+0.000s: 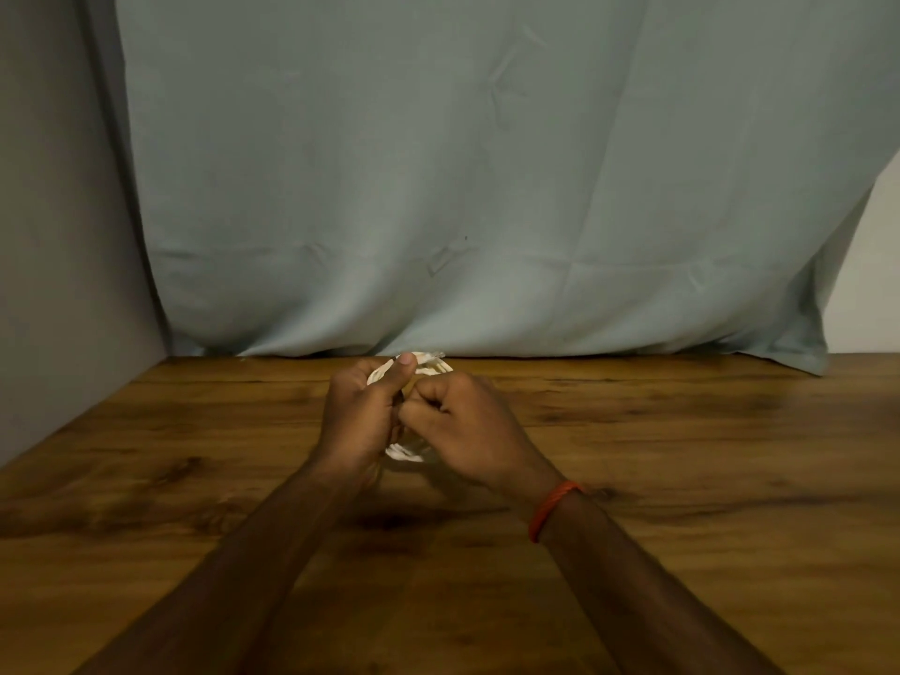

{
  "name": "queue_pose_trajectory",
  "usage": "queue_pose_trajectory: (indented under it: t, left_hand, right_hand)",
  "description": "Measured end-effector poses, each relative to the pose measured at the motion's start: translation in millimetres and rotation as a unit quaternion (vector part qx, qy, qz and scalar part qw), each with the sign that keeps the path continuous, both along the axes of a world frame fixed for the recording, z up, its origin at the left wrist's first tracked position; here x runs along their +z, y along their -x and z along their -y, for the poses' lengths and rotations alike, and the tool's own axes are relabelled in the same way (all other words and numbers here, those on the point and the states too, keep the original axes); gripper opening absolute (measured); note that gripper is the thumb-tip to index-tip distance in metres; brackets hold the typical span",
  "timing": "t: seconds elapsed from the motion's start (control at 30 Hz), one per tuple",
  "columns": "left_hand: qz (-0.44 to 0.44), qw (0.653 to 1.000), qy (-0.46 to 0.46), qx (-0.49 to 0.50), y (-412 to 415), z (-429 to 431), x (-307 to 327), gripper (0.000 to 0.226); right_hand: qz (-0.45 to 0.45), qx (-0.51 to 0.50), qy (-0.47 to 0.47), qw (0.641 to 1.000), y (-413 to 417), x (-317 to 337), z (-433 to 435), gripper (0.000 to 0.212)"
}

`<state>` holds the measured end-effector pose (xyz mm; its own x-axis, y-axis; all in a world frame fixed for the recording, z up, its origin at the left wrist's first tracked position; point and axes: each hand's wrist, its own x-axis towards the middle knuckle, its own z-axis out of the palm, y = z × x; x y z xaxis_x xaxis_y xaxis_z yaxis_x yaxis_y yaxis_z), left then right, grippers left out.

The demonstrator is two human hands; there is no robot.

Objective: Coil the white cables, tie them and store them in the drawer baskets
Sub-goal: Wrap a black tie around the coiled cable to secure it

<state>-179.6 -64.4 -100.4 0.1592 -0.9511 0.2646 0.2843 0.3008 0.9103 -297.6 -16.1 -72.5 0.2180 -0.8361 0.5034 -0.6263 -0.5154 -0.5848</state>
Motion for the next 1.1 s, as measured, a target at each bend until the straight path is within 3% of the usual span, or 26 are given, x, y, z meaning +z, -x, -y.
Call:
queue_pose_trajectory:
  t: [0.17, 0.3, 0.37, 0.53, 0.63, 0.77, 0.97, 1.1]
  left_hand:
    - [0.027, 0.999, 0.030, 0.034, -1.7, 1.5, 1.6, 0.022]
    - [0.099, 0.991, 0.030, 0.084, -6.6, 3.7, 1.0, 0.019]
    - [0.111, 0.990, 0.027, 0.088, -13.2, 5.3, 1.7, 0.022]
    - [0.130, 0.988, 0.082, 0.032, -10.2, 0.1, 1.6, 0.029]
    - [0.127, 0.986, 0.104, 0.002, -6.9, -3.1, 2.8, 0.030]
    - [0.191, 0.971, 0.140, 0.020, -8.3, -3.3, 2.4, 0.031]
    - [0.382, 0.894, 0.231, 0.019, -6.8, -16.1, -3.5, 0.030]
    - [0.399, 0.877, 0.268, 0.014, -6.3, -15.5, -7.8, 0.029]
  right_hand:
    - [0.058, 0.029, -0.027, 0.997, 5.3, 10.7, -2.5, 0.046]
    - [0.033, 0.029, -0.082, 0.996, 10.5, 22.7, -9.5, 0.044]
    - [0.085, 0.058, -0.131, 0.986, 14.5, 30.7, -13.9, 0.040]
    - [0.338, 0.147, -0.246, 0.896, 22.0, 41.2, -18.2, 0.021]
    - [0.434, 0.186, -0.277, 0.837, 28.0, 42.3, -15.7, 0.023]
    - [0.410, 0.168, -0.235, 0.865, 31.7, 42.3, -15.2, 0.023]
    - [0.339, 0.041, -0.115, 0.933, 38.3, 38.5, -3.4, 0.035]
    - [0.300, 0.019, -0.122, 0.946, 41.5, 33.8, -0.3, 0.039]
